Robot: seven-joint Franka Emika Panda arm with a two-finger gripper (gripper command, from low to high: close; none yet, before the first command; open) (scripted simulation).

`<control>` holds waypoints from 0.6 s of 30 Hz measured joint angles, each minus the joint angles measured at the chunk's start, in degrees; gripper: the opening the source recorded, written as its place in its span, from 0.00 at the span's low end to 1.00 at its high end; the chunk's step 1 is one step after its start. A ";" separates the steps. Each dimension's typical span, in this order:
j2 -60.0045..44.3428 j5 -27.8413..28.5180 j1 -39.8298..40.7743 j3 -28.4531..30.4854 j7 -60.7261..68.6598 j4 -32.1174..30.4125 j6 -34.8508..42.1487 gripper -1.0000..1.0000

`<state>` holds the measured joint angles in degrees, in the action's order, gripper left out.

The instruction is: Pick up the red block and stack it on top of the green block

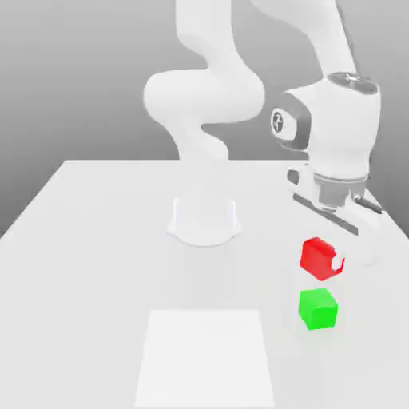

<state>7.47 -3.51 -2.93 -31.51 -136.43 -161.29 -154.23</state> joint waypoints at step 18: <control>-12.42 25.12 4.80 1.03 -18.01 1.24 -6.77 0.00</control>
